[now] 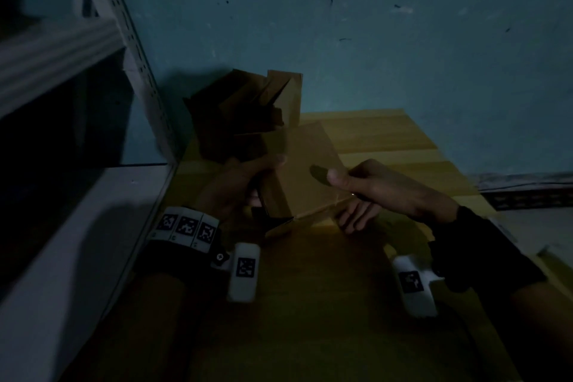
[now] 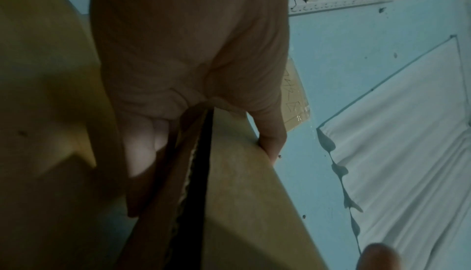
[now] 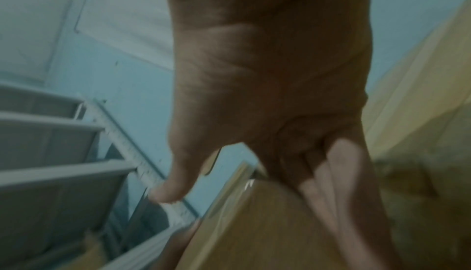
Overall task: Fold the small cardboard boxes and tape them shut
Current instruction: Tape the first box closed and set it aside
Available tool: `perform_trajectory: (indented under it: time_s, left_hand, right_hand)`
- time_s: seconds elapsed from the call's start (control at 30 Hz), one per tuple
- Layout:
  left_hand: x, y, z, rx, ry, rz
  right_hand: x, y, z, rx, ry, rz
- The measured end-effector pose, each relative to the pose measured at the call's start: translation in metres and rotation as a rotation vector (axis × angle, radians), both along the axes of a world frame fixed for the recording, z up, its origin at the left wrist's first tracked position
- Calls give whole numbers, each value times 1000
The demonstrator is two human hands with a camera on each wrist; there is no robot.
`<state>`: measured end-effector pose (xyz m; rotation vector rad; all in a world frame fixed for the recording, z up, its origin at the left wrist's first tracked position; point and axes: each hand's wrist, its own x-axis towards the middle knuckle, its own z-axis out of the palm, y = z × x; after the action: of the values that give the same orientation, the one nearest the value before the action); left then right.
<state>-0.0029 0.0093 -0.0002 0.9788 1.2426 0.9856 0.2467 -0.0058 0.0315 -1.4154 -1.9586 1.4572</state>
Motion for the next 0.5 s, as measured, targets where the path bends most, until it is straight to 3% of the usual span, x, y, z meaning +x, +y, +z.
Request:
perform_trajectory:
  time_s: [0.23,0.5]
  left_hand:
    - [-4,9,-8,-52,-24,90]
    - [-6,6,-7,-48,17,32]
  right_hand:
    - [-3,0,2,5,21,39]
    - [10,-1,9,-78,47,191]
